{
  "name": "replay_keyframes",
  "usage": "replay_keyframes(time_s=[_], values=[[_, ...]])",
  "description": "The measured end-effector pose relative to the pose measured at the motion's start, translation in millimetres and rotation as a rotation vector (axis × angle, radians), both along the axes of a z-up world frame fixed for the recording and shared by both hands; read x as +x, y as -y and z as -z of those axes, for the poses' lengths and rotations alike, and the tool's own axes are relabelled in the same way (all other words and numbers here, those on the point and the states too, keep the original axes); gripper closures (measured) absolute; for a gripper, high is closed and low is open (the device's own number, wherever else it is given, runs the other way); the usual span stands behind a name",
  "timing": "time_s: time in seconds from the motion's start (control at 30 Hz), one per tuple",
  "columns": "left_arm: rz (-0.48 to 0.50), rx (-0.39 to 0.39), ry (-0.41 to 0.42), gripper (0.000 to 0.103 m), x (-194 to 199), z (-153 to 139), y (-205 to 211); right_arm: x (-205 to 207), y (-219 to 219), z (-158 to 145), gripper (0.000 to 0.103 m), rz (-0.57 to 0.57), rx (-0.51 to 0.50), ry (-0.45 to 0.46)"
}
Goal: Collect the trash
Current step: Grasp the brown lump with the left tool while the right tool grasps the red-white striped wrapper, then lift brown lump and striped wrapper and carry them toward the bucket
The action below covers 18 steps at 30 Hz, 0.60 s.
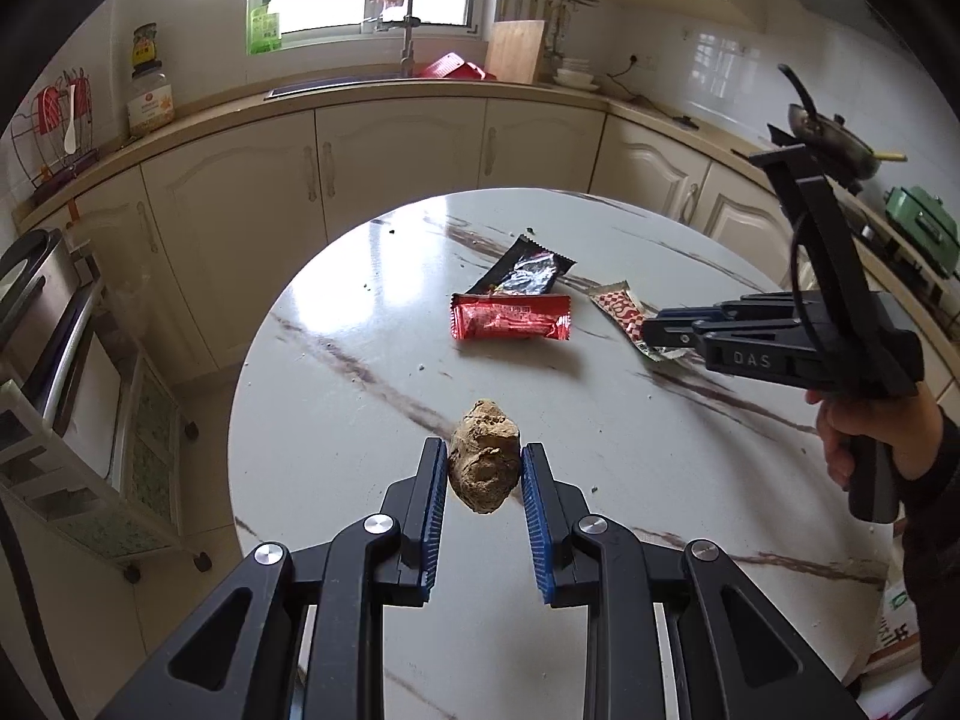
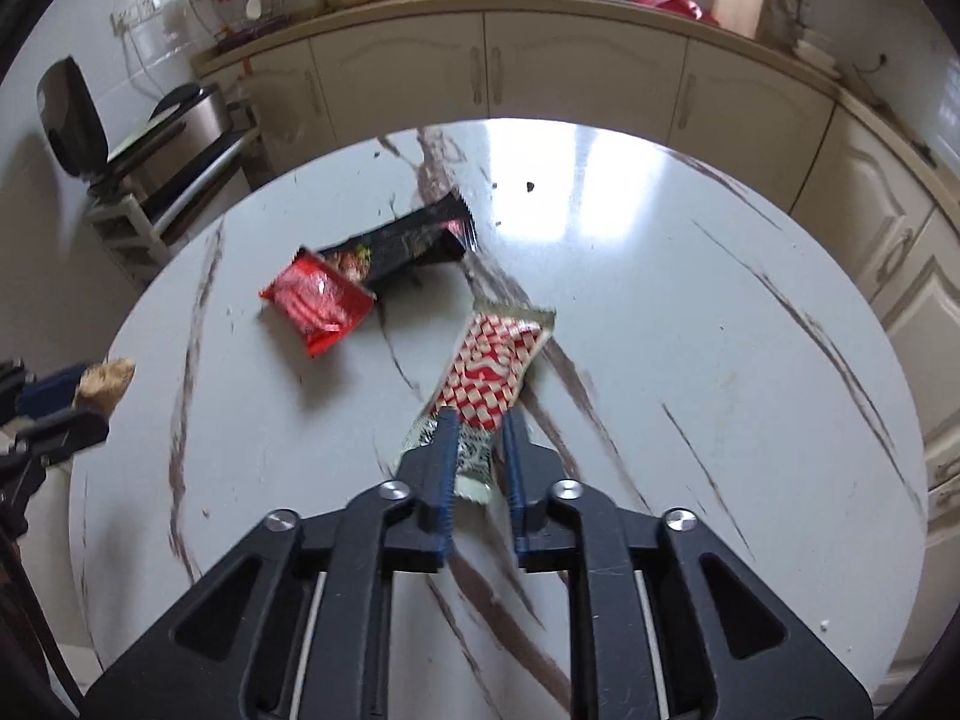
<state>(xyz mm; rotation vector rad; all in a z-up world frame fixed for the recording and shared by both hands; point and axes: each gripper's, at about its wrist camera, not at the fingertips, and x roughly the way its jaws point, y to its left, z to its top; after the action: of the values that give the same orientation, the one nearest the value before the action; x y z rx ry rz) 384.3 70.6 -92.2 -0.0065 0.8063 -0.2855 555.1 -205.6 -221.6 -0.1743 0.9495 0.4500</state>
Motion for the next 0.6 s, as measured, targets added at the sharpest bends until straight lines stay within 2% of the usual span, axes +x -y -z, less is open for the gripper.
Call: replay_keyframes(time_s=[0.1, 0.23, 0.33, 0.4, 0.53, 0.6], values=[[-0.006, 0.000, -0.004, 0.082, -7, -3, -4, 6, -8, 4, 0.071, 0.022, -0.001, -0.005], [-0.012, -0.002, -0.008, 0.082, -11, -6, -11, 11, -18, 9, 0.071, 0.044, -0.033, 0.016], [-0.011, -0.011, -0.011, 0.082, -12, -7, -14, 9, -25, 10, 0.080, 0.040, -0.067, 0.040], [-0.009, -0.015, -0.013, 0.082, -12, -7, -14, 10, -24, 9, 0.093, 0.049, -0.059, 0.032], [-0.006, -0.042, -0.015, 0.082, -12, -10, -17, -1, -29, 6, 0.098, 0.033, -0.089, 0.063], [-0.007, -0.052, -0.010, 0.082, -15, -11, -20, -11, -30, 2, 0.098, 0.031, -0.070, 0.075]])
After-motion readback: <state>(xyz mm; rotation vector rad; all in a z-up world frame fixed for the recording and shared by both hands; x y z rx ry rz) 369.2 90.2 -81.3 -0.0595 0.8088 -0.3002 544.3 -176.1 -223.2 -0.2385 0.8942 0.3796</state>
